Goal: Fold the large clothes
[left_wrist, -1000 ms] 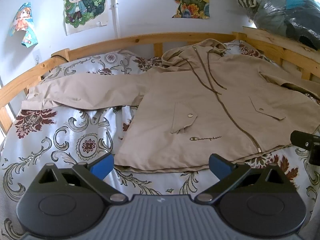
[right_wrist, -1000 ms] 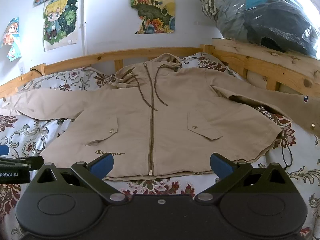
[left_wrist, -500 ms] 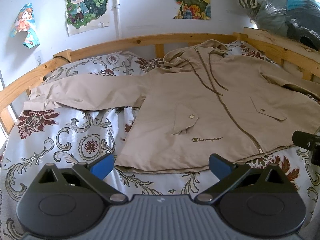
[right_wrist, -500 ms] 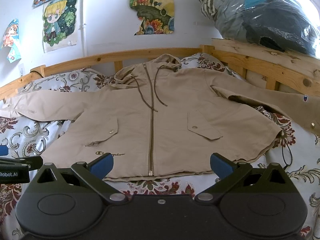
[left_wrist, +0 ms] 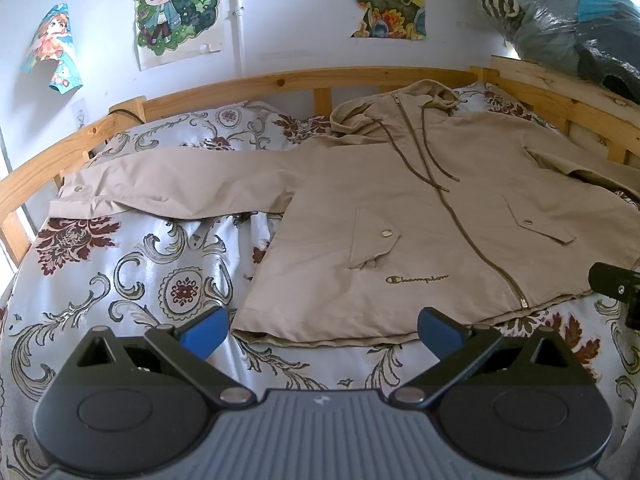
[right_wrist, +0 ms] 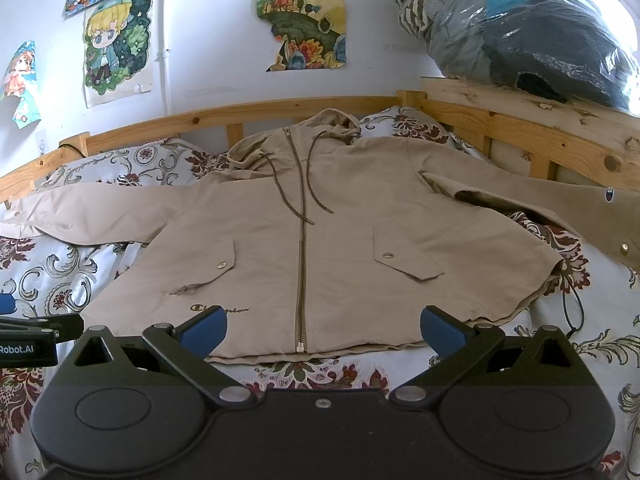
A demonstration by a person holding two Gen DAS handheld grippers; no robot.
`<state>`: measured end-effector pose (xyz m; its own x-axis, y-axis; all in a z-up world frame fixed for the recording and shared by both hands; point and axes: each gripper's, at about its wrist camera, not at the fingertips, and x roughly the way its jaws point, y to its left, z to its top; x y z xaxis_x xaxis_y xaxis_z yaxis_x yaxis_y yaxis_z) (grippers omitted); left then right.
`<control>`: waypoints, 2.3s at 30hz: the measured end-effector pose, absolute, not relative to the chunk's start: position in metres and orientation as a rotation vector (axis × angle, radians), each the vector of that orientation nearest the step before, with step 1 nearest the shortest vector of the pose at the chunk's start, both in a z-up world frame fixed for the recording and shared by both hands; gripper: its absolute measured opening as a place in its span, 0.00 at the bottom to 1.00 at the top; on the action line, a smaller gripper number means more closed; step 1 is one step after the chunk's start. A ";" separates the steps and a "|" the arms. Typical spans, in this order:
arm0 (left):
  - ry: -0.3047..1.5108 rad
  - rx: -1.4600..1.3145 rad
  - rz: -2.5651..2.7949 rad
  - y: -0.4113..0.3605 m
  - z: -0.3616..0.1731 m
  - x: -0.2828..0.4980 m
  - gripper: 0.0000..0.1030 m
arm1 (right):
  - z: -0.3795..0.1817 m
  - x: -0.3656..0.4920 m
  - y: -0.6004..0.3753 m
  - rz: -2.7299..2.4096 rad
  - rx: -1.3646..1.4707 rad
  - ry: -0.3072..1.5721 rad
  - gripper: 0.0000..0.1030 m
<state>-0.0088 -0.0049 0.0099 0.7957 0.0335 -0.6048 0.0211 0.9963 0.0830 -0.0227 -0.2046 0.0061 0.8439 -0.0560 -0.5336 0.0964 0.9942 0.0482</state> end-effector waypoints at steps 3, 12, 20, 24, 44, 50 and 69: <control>0.653 0.093 0.013 -0.005 0.010 -0.009 0.99 | 0.006 -0.023 -0.205 -0.080 0.074 0.560 0.99; 0.700 0.080 -0.003 -0.010 0.027 -0.013 0.99 | 0.017 -0.032 -0.209 -0.093 0.092 0.534 0.99; 0.590 0.229 -0.069 -0.014 0.081 -0.024 0.99 | 0.066 -0.057 -0.219 -0.101 0.155 0.453 0.99; 0.550 0.231 -0.073 -0.007 0.111 -0.028 0.99 | 0.099 -0.070 -0.222 -0.096 0.186 0.408 1.00; 0.482 0.251 -0.098 0.016 0.197 0.019 0.99 | 0.215 -0.103 -0.270 -0.049 0.259 0.269 1.00; 0.473 0.319 -0.111 -0.017 0.179 0.092 0.99 | 0.194 -0.072 -0.320 -0.219 0.329 0.251 1.00; 0.665 0.278 -0.318 -0.093 -0.044 0.251 0.99 | -0.001 0.051 -0.428 -0.899 0.423 0.253 0.96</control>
